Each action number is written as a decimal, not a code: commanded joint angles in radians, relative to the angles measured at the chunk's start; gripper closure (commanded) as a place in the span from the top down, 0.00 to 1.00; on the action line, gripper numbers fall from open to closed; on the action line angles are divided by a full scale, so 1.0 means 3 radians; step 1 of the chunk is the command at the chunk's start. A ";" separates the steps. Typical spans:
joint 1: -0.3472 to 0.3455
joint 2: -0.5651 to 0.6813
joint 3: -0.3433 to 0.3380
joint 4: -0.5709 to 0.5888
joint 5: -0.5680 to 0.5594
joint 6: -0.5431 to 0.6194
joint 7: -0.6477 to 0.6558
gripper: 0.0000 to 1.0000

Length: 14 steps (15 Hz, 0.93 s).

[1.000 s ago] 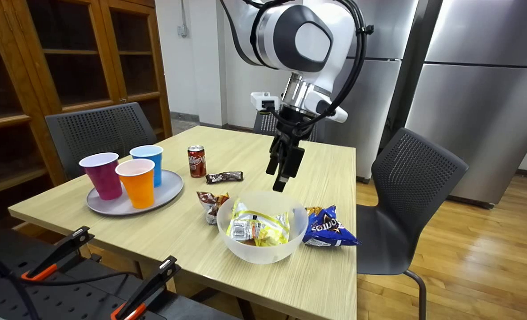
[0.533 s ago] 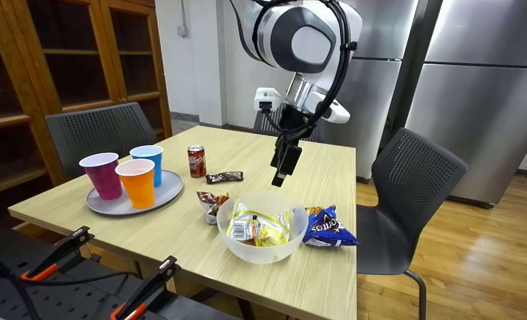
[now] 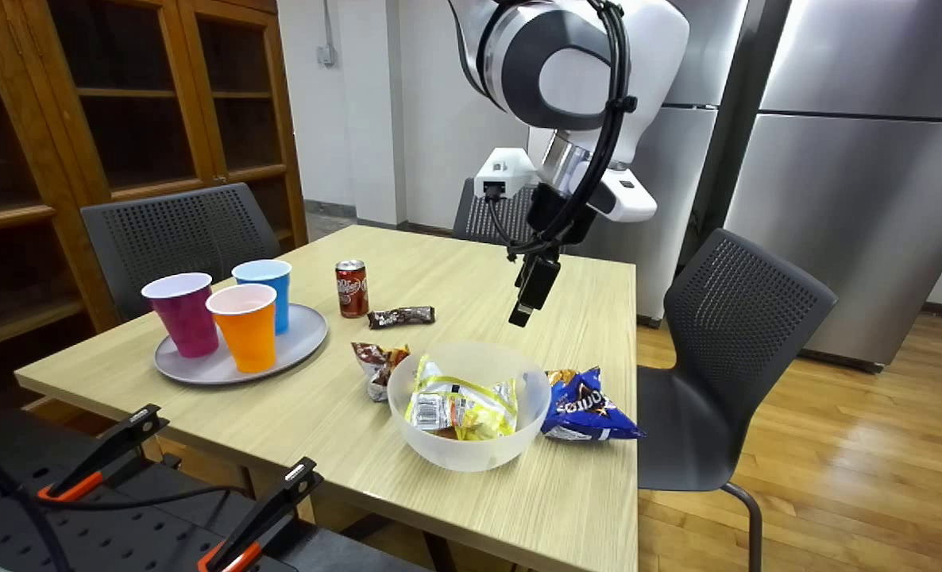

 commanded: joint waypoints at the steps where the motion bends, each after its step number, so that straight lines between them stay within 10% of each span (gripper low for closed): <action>1: -0.0093 0.0146 0.0043 0.0177 0.0175 0.0156 0.0167 1.00; 14: -0.0134 0.0575 -0.0022 0.0450 0.0242 0.0626 0.0655 1.00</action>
